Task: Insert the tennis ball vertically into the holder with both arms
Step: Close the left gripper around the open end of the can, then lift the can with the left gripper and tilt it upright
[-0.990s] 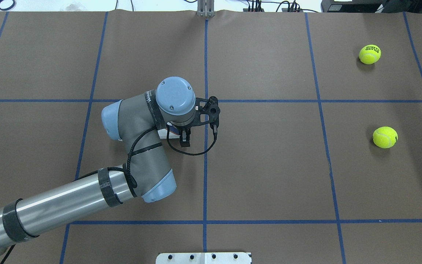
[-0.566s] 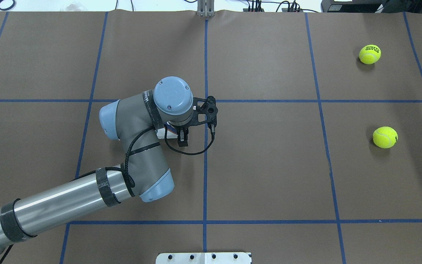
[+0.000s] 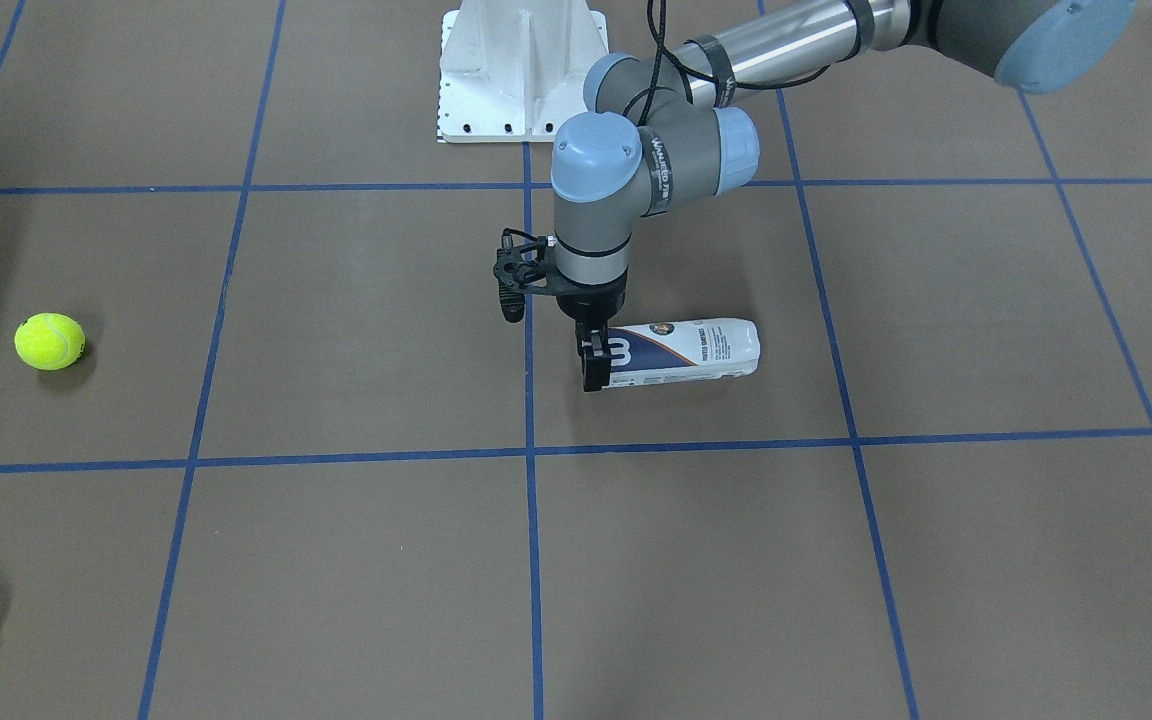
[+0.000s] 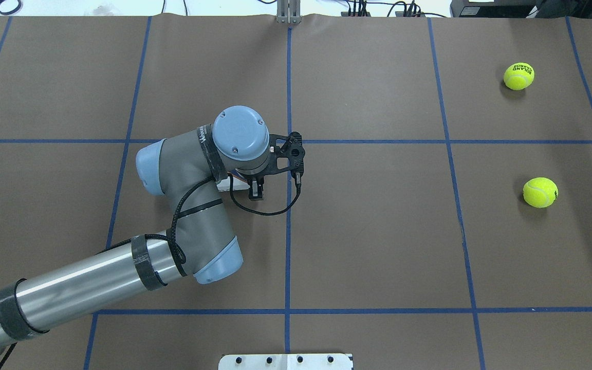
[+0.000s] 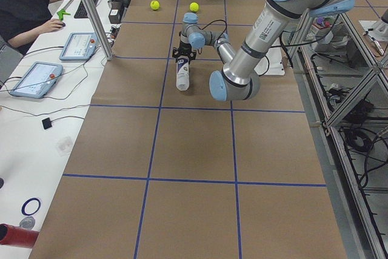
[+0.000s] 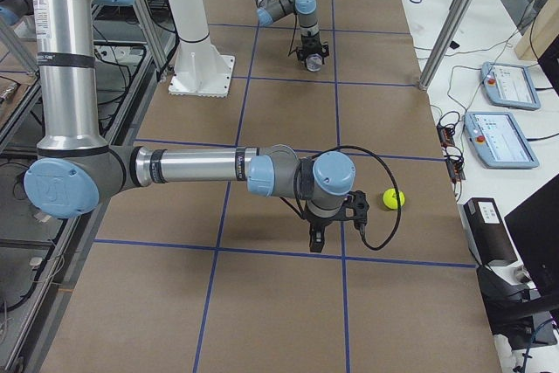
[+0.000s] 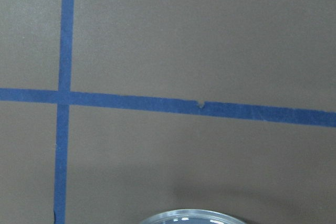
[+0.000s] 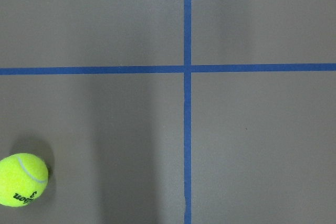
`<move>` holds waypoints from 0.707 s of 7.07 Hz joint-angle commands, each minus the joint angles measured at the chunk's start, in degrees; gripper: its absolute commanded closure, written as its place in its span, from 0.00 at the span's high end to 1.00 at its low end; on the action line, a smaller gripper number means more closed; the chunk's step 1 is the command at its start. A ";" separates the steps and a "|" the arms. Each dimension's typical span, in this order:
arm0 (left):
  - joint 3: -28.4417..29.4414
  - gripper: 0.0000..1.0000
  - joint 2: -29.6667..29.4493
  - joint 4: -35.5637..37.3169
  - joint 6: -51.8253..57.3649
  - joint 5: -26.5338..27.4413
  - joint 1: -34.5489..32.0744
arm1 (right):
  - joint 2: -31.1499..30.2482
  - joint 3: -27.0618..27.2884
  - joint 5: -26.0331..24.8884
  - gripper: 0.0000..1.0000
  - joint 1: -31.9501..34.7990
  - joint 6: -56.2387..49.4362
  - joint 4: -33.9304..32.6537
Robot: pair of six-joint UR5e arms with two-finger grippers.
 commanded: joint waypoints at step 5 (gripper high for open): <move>-24.13 0.41 8.02 -0.26 -8.70 2.34 -2.83 | 0.14 0.63 0.97 0.99 0.00 0.00 -0.26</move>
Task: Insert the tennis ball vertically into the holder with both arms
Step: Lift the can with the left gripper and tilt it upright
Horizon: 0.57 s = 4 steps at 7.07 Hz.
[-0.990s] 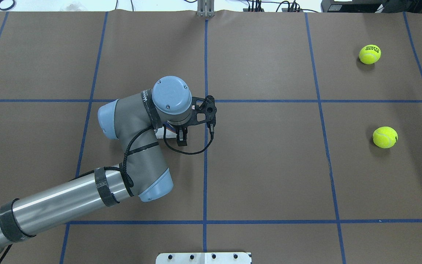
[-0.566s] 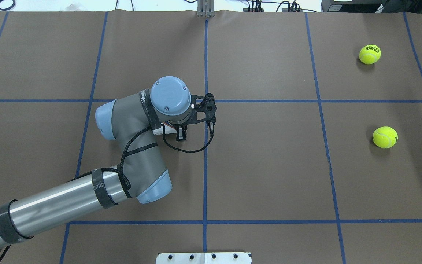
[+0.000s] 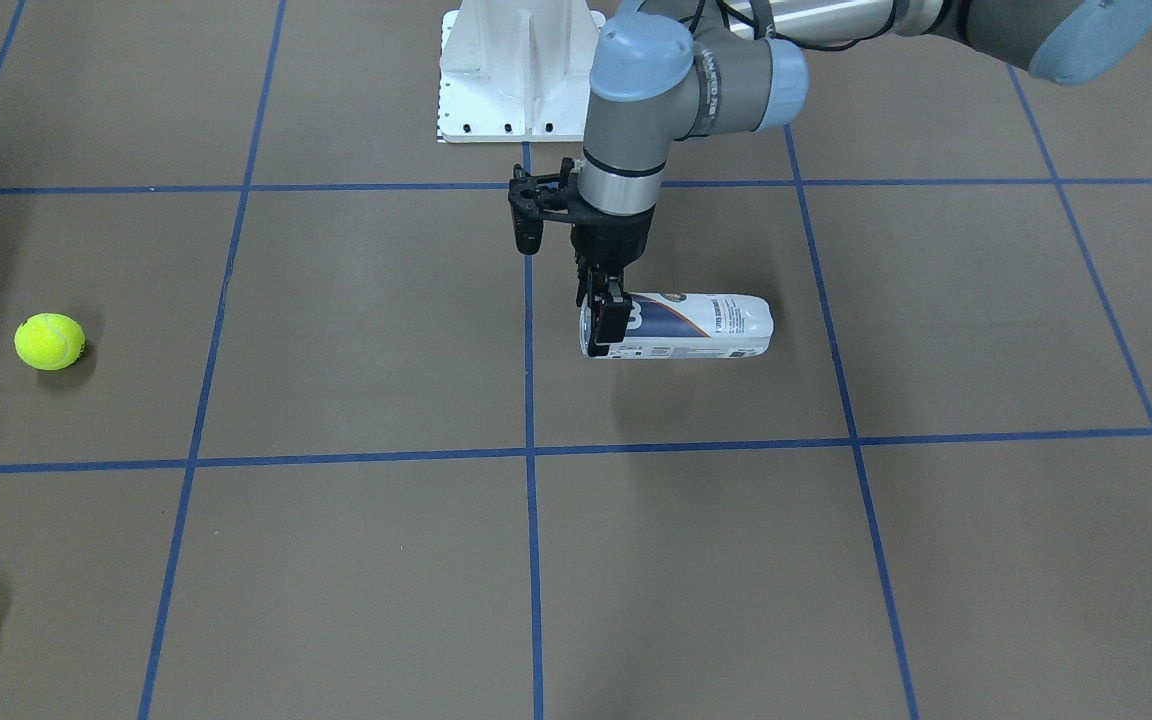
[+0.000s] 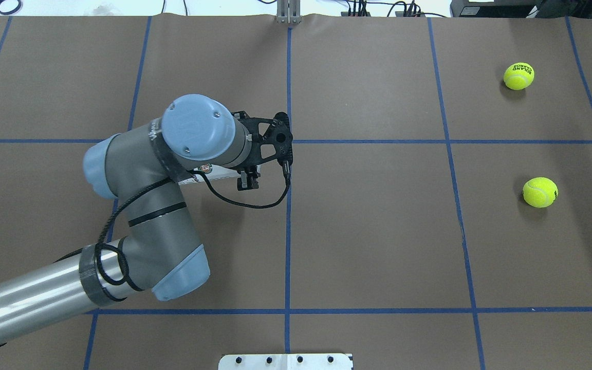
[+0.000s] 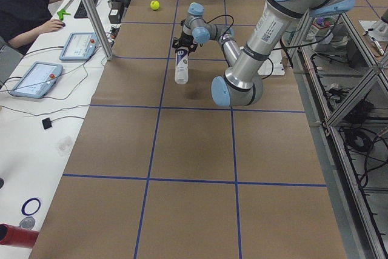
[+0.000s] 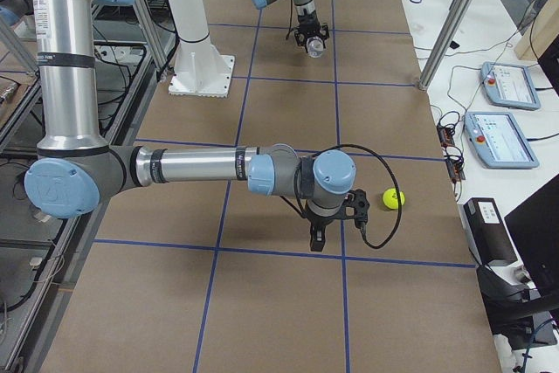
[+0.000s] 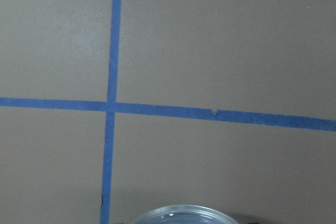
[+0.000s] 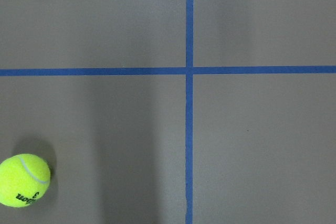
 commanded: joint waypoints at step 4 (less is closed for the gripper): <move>-7.03 0.41 3.07 -32.11 -31.81 12.26 -1.40 | 0.12 2.01 1.12 0.99 0.26 0.00 -0.31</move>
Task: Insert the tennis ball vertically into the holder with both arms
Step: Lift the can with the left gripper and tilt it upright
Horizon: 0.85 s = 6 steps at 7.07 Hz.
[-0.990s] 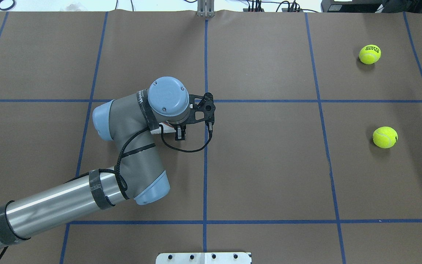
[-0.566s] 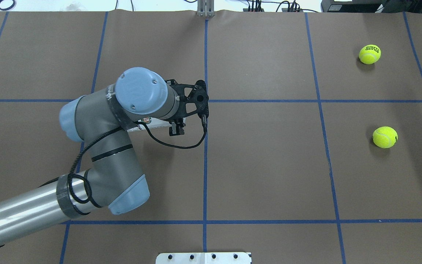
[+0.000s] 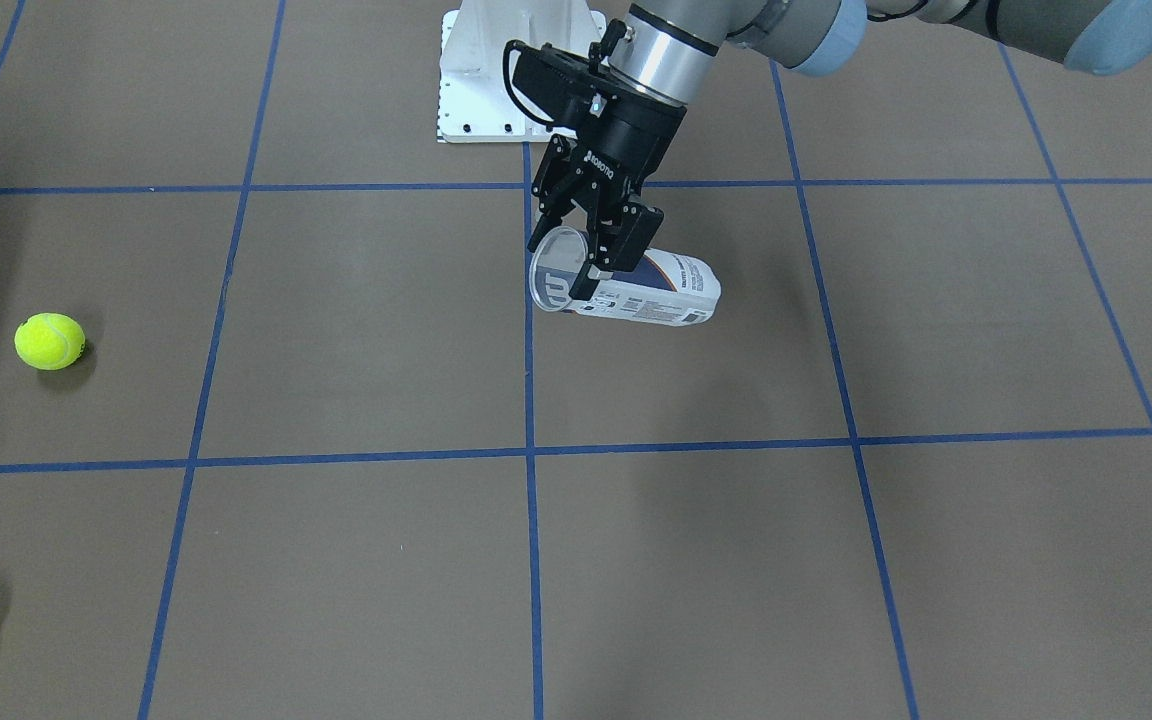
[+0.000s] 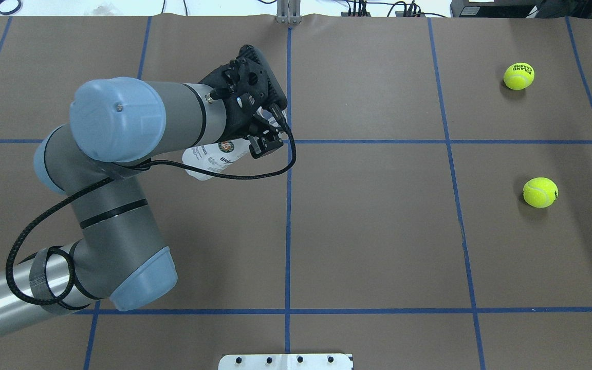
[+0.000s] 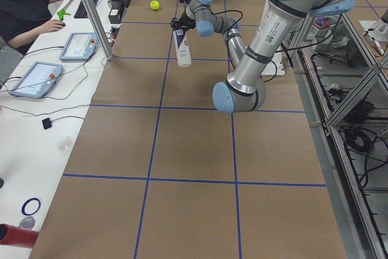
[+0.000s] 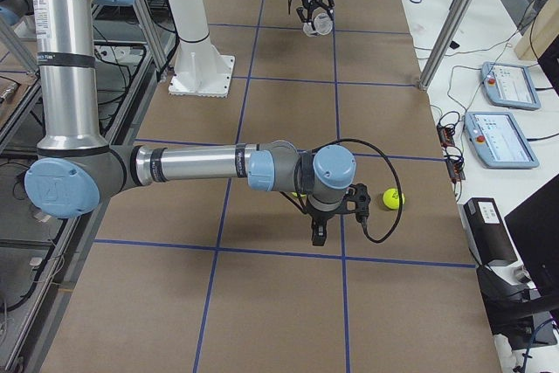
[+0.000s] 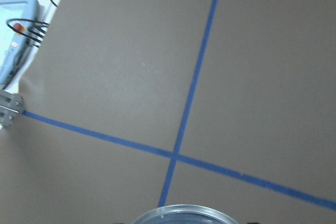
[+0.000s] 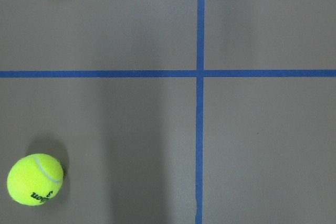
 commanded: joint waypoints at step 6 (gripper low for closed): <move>31.00 0.39 1.76 -70.99 -17.91 17.17 1.63 | 0.31 1.43 -0.06 0.99 0.08 0.09 -0.06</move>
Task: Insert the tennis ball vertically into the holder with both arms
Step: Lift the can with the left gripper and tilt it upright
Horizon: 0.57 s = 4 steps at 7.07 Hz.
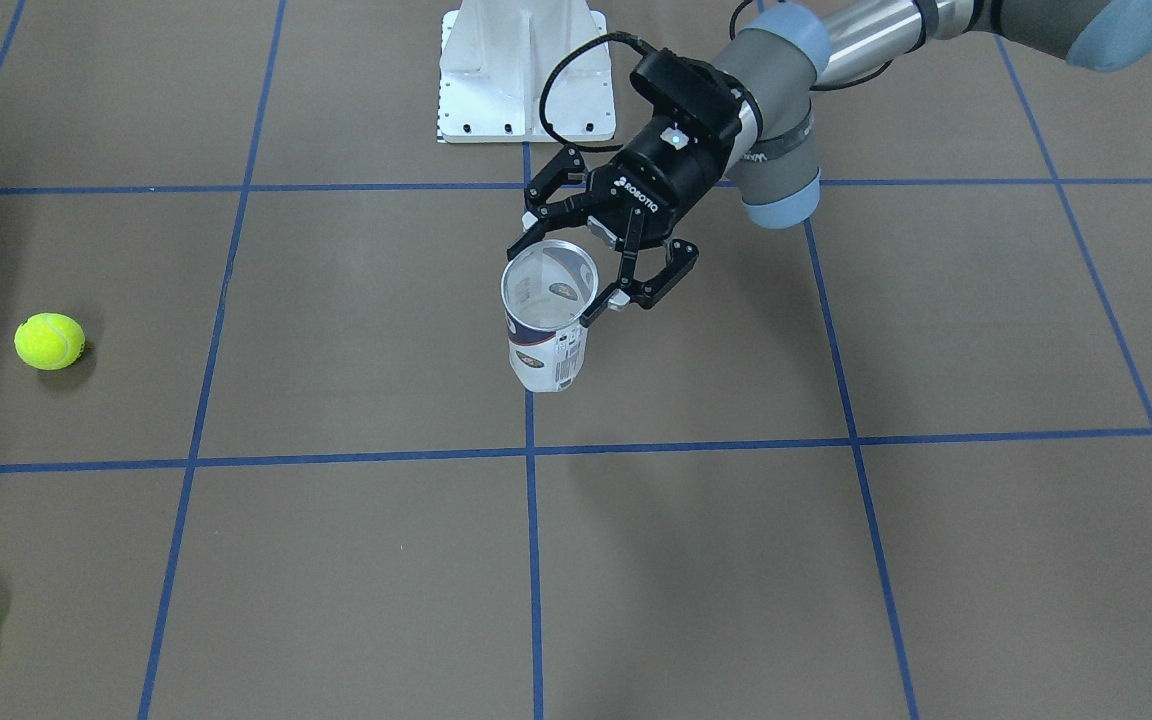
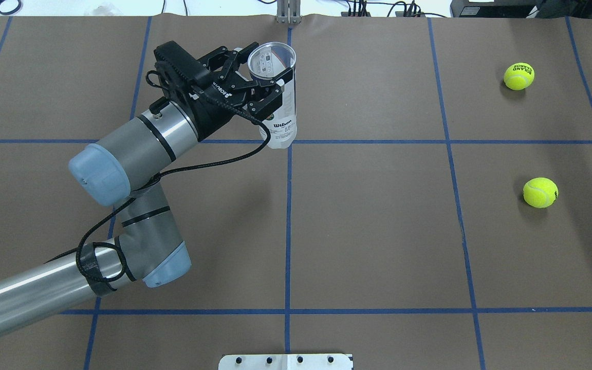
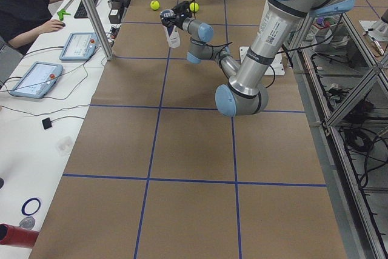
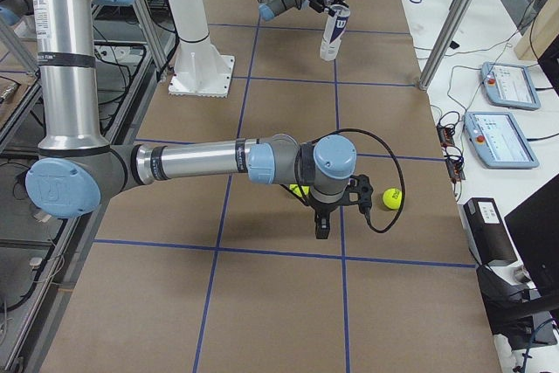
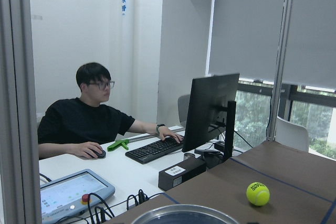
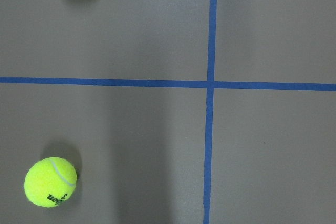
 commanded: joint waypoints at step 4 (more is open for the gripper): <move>10.99 0.38 1.37 -12.38 4.64 0.58 1.08 | -0.04 0.07 0.07 0.99 0.00 0.00 -0.08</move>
